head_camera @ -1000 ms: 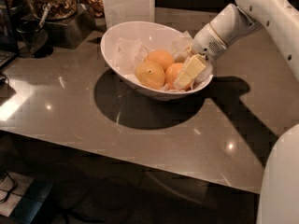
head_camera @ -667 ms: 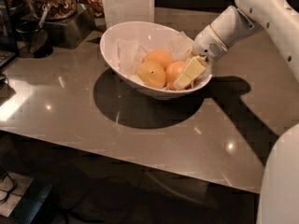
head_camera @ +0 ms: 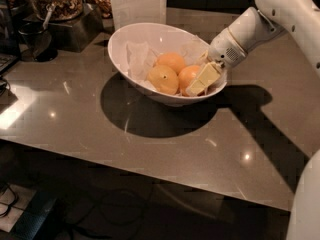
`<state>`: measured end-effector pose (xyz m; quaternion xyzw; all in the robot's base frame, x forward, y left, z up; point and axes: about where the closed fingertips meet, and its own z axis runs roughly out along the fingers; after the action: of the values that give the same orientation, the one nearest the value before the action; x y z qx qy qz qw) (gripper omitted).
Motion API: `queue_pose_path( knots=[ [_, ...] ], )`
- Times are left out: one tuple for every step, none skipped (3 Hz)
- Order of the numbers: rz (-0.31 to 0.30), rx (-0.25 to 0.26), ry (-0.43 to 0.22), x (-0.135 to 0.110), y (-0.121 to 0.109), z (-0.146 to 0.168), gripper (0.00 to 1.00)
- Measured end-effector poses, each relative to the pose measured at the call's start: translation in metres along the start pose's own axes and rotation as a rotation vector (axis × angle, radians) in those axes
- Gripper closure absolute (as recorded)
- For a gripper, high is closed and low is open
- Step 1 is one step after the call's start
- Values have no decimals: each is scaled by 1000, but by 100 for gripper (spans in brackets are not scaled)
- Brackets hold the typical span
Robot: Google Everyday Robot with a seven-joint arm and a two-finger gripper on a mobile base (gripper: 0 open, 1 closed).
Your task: Pick orange from white bowl
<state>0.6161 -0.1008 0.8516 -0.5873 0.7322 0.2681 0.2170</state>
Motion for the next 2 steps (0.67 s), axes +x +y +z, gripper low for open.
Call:
queue_pose_path(
  knots=[
    [-56,32,-29,-14,14,-16,100],
    [-127,72,-58,-30,34,-35,100]
  ],
)
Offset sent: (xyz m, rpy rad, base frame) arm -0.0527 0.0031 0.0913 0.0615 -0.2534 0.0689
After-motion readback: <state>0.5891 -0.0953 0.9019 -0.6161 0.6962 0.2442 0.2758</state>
